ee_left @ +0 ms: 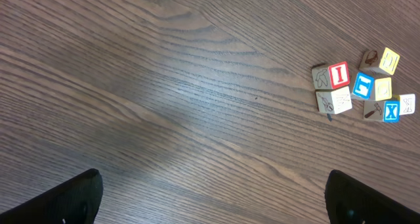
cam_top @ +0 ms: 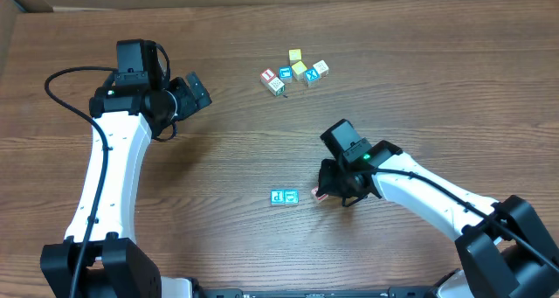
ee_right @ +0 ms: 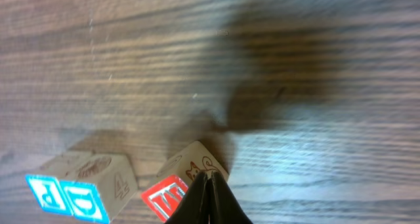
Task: Flip 3 blocks
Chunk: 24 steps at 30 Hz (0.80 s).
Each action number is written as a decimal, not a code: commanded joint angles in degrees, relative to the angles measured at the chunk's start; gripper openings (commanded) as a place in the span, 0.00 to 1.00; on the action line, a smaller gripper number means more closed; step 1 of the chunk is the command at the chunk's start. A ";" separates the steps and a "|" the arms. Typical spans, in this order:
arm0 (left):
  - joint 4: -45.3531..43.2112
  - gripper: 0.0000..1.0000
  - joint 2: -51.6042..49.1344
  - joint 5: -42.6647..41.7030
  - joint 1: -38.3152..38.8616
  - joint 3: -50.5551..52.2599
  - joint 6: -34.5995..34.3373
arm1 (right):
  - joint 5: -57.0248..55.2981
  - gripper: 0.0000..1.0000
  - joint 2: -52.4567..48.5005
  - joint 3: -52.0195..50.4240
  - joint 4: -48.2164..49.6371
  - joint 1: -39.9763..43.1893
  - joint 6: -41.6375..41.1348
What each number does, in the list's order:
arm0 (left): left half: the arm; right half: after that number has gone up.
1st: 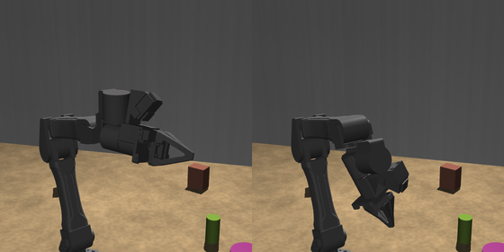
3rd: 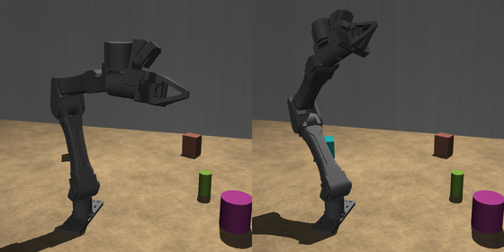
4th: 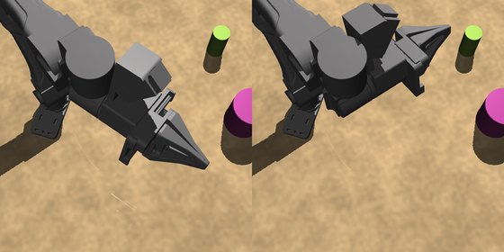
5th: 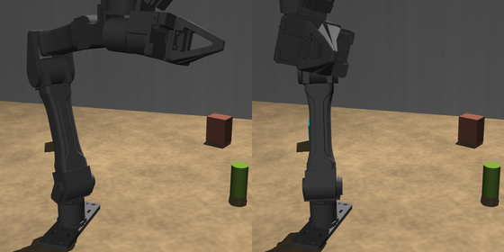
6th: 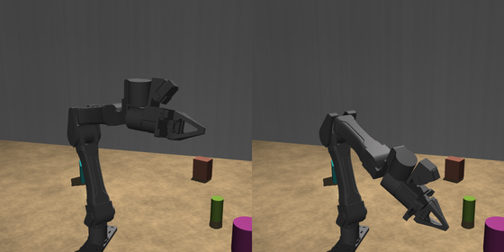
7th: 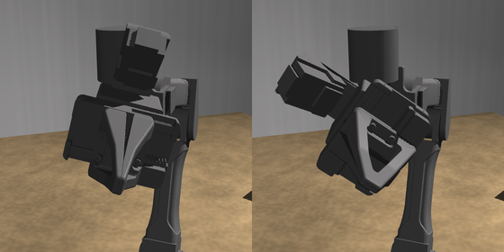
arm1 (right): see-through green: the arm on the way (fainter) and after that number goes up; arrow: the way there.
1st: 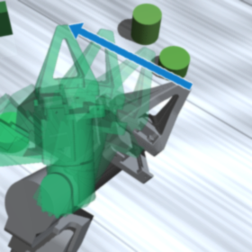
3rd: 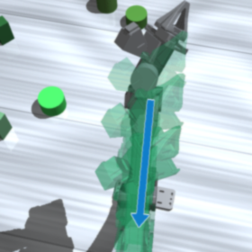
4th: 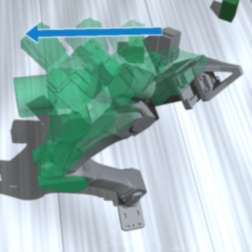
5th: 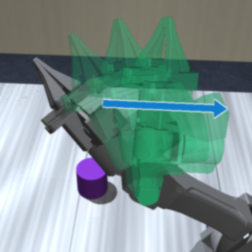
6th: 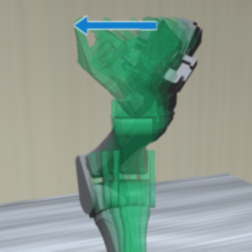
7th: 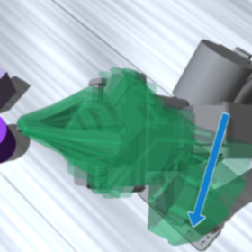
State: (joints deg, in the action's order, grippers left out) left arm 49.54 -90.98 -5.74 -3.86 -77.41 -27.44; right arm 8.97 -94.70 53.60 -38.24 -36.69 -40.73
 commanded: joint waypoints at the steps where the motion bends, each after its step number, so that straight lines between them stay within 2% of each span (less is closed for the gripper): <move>1: -0.07 1.00 0.33 0.22 -0.20 -0.48 0.63 | 0.59 0.04 0.17 -0.31 0.02 -1.22 -0.46; 24: -0.07 1.00 0.33 0.22 -0.20 -0.48 0.63 | 4.20 0.05 0.17 -0.31 0.02 -1.07 -1.38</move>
State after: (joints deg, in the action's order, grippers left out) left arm 49.54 -90.98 -5.74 -3.86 -77.41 -27.44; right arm 12.38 -94.70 53.60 -37.58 -37.87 -41.06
